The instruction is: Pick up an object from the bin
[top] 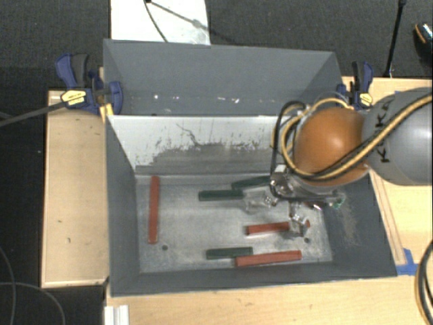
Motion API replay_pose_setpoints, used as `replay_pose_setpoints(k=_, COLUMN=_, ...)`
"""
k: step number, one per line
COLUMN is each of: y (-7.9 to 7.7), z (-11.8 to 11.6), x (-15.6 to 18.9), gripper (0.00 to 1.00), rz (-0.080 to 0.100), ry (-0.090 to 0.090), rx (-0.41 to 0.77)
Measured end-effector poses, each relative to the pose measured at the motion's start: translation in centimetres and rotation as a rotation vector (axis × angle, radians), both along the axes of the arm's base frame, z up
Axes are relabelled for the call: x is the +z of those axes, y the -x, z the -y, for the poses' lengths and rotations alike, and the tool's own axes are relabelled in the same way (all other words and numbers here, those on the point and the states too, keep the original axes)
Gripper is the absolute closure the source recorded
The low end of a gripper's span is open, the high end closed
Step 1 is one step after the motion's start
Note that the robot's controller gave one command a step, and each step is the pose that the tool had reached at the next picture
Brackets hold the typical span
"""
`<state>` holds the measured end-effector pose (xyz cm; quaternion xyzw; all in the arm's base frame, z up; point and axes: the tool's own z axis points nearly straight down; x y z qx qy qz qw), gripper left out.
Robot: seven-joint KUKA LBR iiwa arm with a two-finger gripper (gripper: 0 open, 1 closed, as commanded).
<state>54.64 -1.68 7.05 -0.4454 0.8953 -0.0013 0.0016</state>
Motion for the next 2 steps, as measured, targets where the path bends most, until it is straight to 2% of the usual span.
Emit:
replay_pose_setpoints(k=1, y=0.0, z=-0.3, x=0.0, gripper=1.0, rz=-0.002, ry=-0.003, rx=-0.004)
replay_pose_setpoints(k=2, y=0.0, z=1.0, x=14.4, gripper=1.0, rz=0.007, ry=-0.001, rx=-0.001)
